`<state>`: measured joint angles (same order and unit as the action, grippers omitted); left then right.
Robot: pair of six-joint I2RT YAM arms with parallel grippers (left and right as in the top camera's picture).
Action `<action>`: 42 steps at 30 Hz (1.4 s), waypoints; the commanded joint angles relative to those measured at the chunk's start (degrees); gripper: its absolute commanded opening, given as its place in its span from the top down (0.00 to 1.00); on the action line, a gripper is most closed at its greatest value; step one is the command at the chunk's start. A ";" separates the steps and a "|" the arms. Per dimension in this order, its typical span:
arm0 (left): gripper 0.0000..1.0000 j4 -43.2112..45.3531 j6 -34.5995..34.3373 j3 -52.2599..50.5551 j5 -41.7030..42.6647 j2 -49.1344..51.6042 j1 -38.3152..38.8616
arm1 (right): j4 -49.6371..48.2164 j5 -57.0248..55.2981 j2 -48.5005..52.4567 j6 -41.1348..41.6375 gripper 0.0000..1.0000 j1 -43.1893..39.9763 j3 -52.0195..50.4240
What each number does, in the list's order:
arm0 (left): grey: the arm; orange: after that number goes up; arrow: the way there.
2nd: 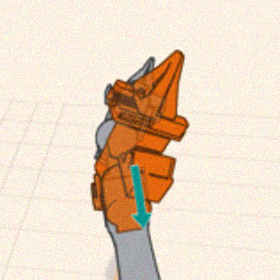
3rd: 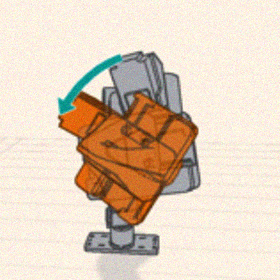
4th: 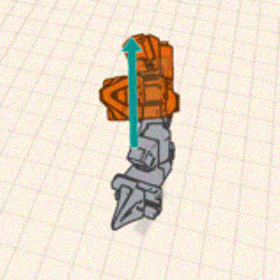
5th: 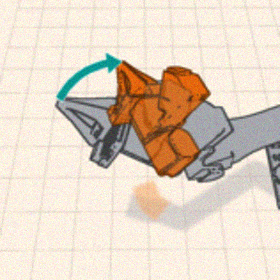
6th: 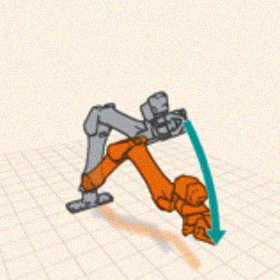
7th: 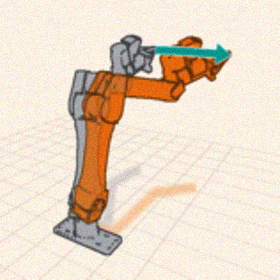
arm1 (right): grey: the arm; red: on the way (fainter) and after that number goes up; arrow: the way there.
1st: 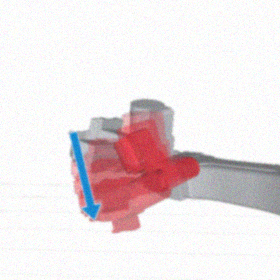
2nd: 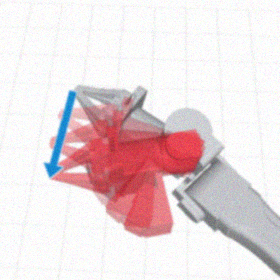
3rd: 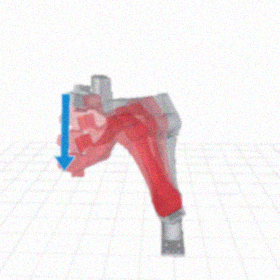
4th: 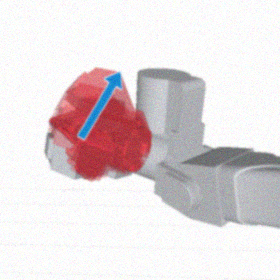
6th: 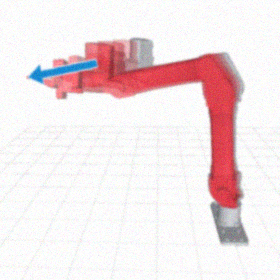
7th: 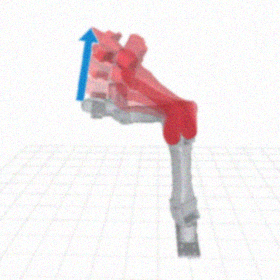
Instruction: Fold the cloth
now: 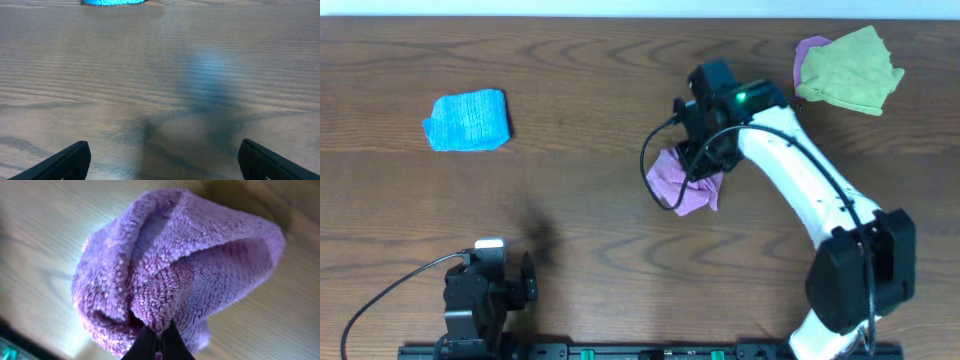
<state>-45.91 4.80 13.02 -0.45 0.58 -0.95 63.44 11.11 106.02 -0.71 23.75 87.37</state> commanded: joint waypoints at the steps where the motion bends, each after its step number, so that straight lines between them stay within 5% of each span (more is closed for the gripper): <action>1: 0.04 -2.08 1.01 -2.25 -1.05 -0.37 0.24 | -5.01 0.31 -0.79 -0.42 0.99 0.20 -2.84; 10: 0.05 -2.08 0.98 -2.25 -1.03 -0.37 0.24 | -29.86 -7.58 0.61 -0.44 0.94 0.20 -3.54; 14: 0.05 -2.08 1.01 -2.25 -1.05 -0.37 0.24 | -40.65 -12.24 3.78 -0.42 0.67 0.20 -3.54; 16: 0.04 -2.08 1.01 -2.25 -1.05 -0.37 0.24 | -45.62 -14.91 5.07 -0.42 0.41 0.26 -3.54; 21: 0.04 -2.08 1.01 -2.25 -1.03 -0.37 0.24 | -50.49 -20.57 5.81 -0.44 0.15 0.28 -2.71; 27: 0.04 -2.08 0.98 -2.25 -1.03 -0.37 0.24 | -40.26 -21.86 4.44 -0.22 0.12 0.09 -2.08; 31: 0.05 -2.08 0.98 -2.25 -1.03 -0.37 0.24 | -32.20 -21.14 4.46 7.04 0.09 -1.64 -2.08; 42: 0.04 -2.08 1.01 -2.25 -1.03 -0.37 0.24 | -29.70 1.09 4.72 15.87 0.10 -13.31 -2.08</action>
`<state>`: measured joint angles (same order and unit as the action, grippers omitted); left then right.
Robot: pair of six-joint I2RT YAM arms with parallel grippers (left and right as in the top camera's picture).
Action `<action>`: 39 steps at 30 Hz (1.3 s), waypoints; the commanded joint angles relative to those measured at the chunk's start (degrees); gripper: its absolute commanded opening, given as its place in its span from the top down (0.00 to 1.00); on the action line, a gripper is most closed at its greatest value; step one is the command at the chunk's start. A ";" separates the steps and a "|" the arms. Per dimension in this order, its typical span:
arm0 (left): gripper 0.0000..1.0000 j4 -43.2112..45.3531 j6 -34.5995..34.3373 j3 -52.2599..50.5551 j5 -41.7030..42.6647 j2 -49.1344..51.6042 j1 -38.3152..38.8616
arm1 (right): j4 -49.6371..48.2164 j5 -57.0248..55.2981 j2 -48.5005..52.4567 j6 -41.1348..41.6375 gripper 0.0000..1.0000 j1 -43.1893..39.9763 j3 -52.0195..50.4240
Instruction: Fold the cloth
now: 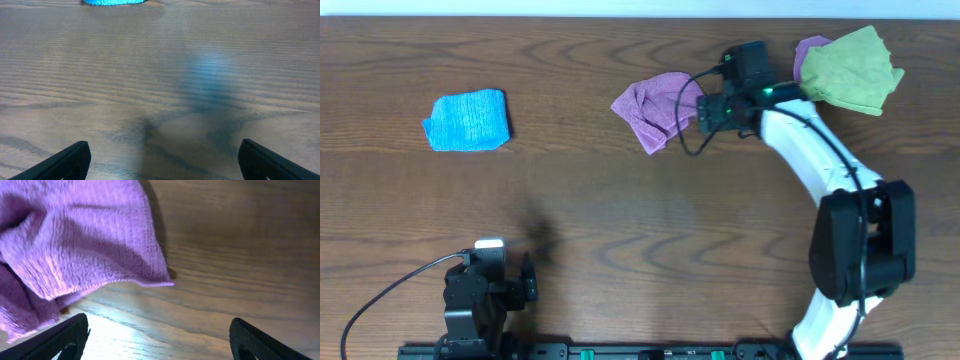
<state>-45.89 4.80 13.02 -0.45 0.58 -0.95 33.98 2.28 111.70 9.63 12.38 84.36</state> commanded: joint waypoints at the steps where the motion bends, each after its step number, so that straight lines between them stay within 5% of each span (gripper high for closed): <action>1: 0.05 -2.10 0.98 -2.25 -1.05 -0.37 0.24 | -0.46 12.20 -0.96 6.97 0.11 -2.56 0.94; 9: 0.05 -2.10 1.01 -2.25 -1.03 -0.37 0.24 | -2.56 22.60 -0.50 20.35 0.11 -4.66 0.92; 22: 0.05 -2.10 1.01 -2.25 -1.05 -0.37 0.24 | -8.61 32.30 9.22 28.72 0.11 -4.42 0.92; 32: 0.04 -2.10 0.98 -2.25 -1.05 -0.37 0.24 | -15.61 30.88 10.58 32.65 0.28 -4.09 0.92; 39: 0.04 -2.10 1.01 -2.25 -1.05 -0.37 0.24 | -16.90 30.32 11.23 33.66 0.32 -3.72 0.92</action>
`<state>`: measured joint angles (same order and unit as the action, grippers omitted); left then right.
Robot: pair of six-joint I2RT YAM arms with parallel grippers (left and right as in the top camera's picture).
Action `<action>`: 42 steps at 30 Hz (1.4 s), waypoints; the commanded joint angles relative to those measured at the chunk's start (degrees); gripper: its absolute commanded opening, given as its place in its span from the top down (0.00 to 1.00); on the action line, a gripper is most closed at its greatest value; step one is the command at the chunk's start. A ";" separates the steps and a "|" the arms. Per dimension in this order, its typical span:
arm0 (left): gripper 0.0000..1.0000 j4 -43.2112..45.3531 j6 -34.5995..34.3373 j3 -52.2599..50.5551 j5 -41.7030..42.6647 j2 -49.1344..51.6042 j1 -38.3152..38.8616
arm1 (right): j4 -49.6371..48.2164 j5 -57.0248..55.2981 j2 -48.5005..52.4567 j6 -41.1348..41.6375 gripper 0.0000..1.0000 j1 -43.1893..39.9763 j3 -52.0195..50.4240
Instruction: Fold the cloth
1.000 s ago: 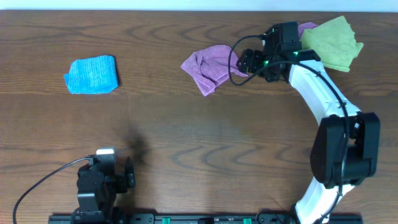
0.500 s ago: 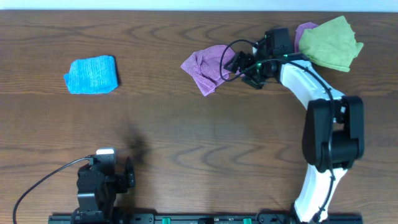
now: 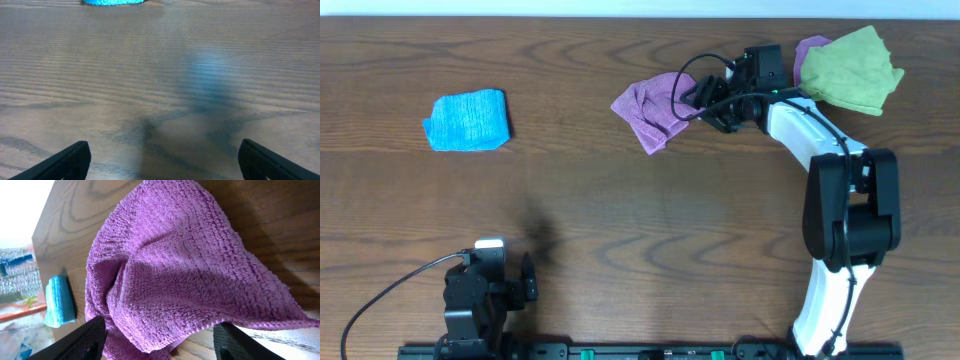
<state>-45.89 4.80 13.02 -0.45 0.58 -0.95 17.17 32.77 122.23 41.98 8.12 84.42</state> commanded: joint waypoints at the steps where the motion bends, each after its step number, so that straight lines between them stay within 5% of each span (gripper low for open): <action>1: 0.04 -2.10 1.01 -2.25 -1.05 -0.37 0.24 | -0.07 -0.22 0.74 1.29 0.32 0.59 0.85; 11: 0.05 -2.10 1.01 -2.25 -1.03 -0.37 0.24 | -0.35 -2.19 0.81 1.73 0.36 1.99 0.85; 24: 0.05 -2.10 1.01 -2.25 -1.03 -0.37 0.24 | -1.77 -6.84 2.49 1.70 0.59 2.78 0.85; 29: 0.05 -2.10 0.98 -2.25 -1.03 -0.37 0.24 | -3.72 -6.58 4.11 1.70 0.72 2.84 0.85; 34: 0.05 -2.10 1.01 -2.25 -1.05 -0.37 0.24 | -6.71 -5.77 4.11 1.66 0.99 2.78 0.85; 42: 0.04 -2.10 0.98 -2.25 -1.03 -0.37 0.24 | -4.46 -0.76 2.21 -1.18 0.99 2.38 0.87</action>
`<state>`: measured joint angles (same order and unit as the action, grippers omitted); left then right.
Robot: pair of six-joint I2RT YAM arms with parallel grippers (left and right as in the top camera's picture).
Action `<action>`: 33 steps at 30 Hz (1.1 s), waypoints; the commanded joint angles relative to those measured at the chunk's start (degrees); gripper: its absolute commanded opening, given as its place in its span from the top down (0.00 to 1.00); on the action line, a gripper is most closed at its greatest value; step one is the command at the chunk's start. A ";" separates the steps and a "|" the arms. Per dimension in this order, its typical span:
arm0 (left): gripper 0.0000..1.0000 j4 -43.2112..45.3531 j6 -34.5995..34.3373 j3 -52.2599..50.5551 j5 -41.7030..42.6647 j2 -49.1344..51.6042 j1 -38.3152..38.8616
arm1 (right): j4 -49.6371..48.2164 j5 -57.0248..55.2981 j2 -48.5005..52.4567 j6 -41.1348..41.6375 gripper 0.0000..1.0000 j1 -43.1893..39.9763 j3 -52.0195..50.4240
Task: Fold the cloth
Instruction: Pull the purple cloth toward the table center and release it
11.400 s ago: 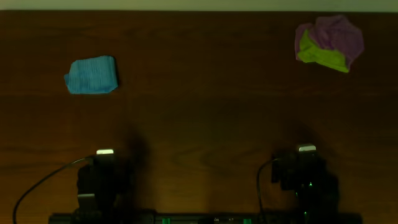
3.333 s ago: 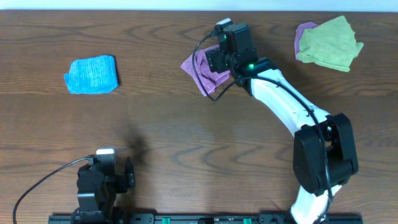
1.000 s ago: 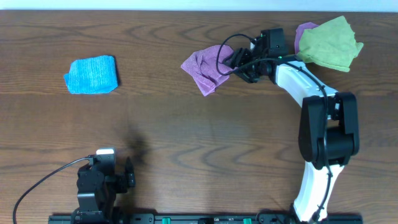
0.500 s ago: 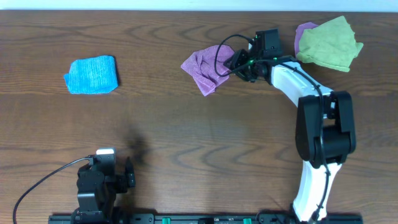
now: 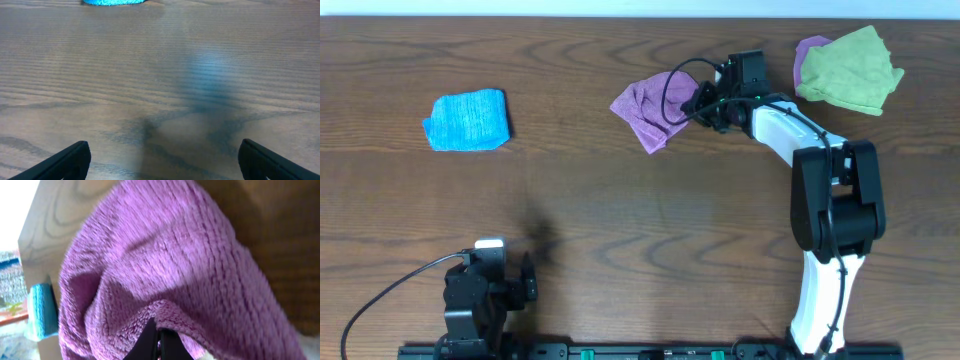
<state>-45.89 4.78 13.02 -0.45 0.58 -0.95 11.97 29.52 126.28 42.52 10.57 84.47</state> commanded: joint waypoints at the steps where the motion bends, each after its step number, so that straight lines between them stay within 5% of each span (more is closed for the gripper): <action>1: 0.05 -2.10 1.03 -2.25 -1.05 -0.37 0.24 | 1.92 2.40 -3.02 -3.41 0.99 -0.04 0.83; 12: 0.05 -2.10 1.03 -2.25 -1.05 -0.37 0.24 | 25.97 -9.68 -17.07 -17.68 0.99 -0.11 0.83; 22: 0.05 -2.10 1.01 -2.25 -1.03 -0.37 0.24 | 45.22 -21.27 -21.55 -21.62 0.99 0.00 0.83; 27: 0.04 -2.10 1.01 -2.25 -1.05 -0.37 0.24 | 47.21 -21.86 -22.49 -26.27 0.99 0.87 0.83; 33: 0.05 -2.10 1.03 -2.25 -1.05 -0.37 0.24 | 37.16 -23.56 -24.33 -29.59 0.99 3.82 0.83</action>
<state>-45.84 4.80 12.97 -0.45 0.58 -0.95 51.68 7.66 103.94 15.92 12.80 84.68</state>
